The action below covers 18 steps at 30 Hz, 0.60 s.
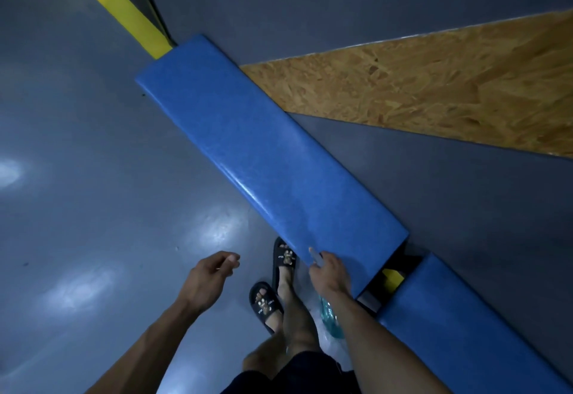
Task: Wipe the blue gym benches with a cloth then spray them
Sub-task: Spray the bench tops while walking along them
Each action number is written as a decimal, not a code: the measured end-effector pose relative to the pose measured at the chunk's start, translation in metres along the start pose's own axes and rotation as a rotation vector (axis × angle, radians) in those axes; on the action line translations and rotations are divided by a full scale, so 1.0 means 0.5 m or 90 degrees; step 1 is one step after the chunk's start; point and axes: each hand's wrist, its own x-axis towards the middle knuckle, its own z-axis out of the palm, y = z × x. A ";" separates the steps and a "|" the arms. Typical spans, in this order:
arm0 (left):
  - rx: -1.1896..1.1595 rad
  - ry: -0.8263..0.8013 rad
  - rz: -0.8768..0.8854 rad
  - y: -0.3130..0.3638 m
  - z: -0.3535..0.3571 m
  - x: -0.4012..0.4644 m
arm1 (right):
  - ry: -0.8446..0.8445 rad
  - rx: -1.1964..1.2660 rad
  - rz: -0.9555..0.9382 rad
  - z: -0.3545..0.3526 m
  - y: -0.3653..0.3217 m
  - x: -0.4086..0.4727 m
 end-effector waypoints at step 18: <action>0.021 -0.013 0.009 0.095 -0.038 0.126 | 0.104 0.124 0.093 -0.225 -0.025 0.198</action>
